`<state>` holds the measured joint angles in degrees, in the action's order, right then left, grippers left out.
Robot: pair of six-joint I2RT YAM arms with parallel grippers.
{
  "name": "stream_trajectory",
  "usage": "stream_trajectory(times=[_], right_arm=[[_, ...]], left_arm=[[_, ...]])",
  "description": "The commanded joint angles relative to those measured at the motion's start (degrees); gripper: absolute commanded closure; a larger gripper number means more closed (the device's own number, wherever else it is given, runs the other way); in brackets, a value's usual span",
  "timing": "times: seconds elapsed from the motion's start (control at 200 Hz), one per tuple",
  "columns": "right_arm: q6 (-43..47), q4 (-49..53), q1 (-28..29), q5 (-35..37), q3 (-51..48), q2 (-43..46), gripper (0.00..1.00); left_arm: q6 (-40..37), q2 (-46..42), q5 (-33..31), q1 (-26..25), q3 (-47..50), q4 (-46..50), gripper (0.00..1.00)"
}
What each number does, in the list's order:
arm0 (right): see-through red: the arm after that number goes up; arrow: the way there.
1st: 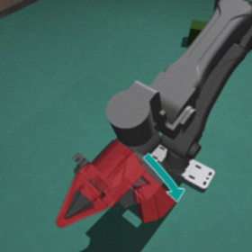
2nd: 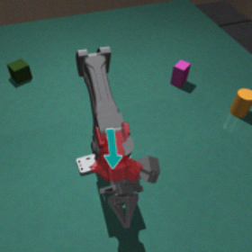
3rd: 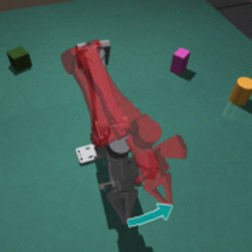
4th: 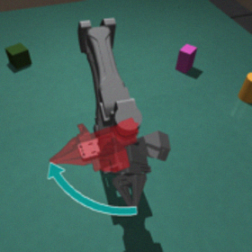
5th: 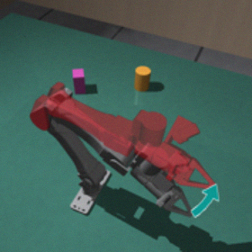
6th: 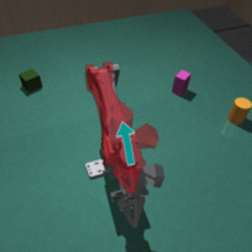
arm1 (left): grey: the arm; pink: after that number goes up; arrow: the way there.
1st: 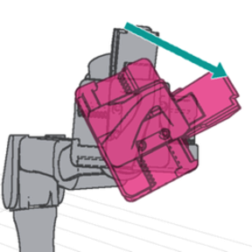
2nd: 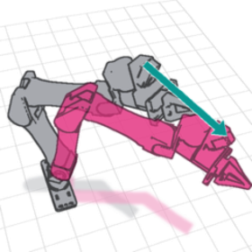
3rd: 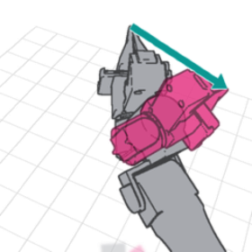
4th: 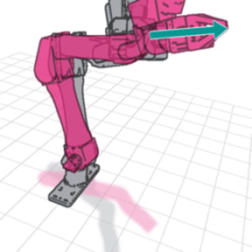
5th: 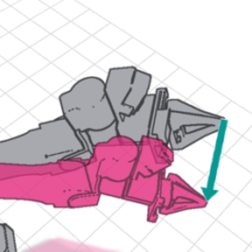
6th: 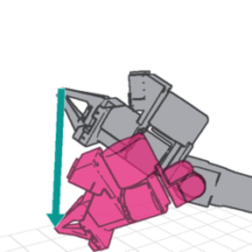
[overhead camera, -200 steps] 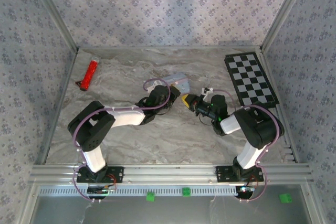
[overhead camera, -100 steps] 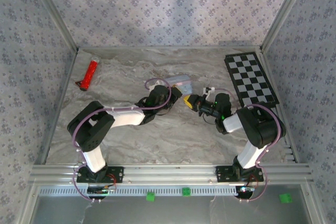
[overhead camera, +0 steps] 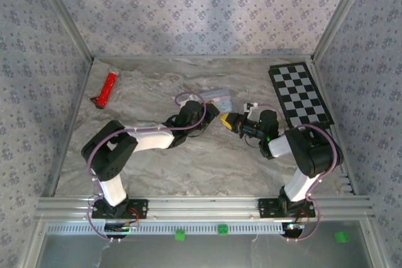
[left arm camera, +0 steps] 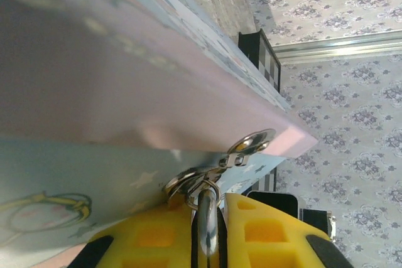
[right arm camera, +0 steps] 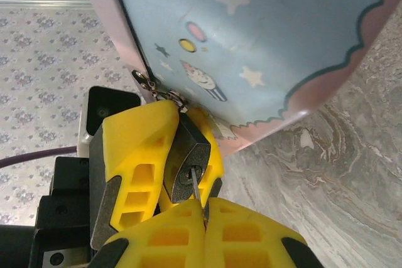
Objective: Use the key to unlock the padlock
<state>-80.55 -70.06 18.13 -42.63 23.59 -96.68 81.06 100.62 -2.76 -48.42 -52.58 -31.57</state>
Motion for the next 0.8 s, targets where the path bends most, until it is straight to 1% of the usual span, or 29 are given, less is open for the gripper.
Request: stream_trajectory(times=[0.0,0.105,0.28,0.34,0.41,0.47,0.525,0.685,0.795], right_arm=[[-0.1,-8.5,0.7,5.5,5.2,-2.2,1.00],[-0.4,-8.7,1.9,5.8,5.5,-1.6,1.00],[3.6,-1.3,4.7,6.5,6.8,2.8,1.00],[4.4,0.0,3.2,6.2,6.4,3.4,1.00],[4.3,-0.2,-0.3,5.1,5.9,2.2,1.00],[2.5,-3.2,-2.5,3.7,5.8,0.0,1.00],[0.6,-6.3,-3.0,3.3,6.0,-2.1,1.00],[0.2,-7.4,-0.3,4.2,6.8,-3.3,1.00],[2.3,-4.2,2.1,4.8,7.6,-1.2,1.00]], left_arm=[[-1.2,-0.9,21.6,-7.9,-3.2,-5.5,1.00],[-1.7,-1.0,21.7,-8.1,-3.5,-4.7,1.00],[-1.6,-0.4,22.0,-8.4,-3.5,-4.5,1.00],[-1.6,-0.2,22.3,-8.4,-3.7,-4.7,1.00],[-2.0,-0.5,22.4,-8.7,-3.8,-4.1,1.00],[-2.4,-0.7,22.7,-8.9,-4.0,-3.2,1.00],[-2.4,-0.6,22.9,-8.9,-4.0,-3.2,1.00],[-2.2,-0.3,23.2,-9.2,-4.2,-3.1,1.00],[-2.1,0.0,23.5,-9.3,-4.4,-3.0,1.00]])
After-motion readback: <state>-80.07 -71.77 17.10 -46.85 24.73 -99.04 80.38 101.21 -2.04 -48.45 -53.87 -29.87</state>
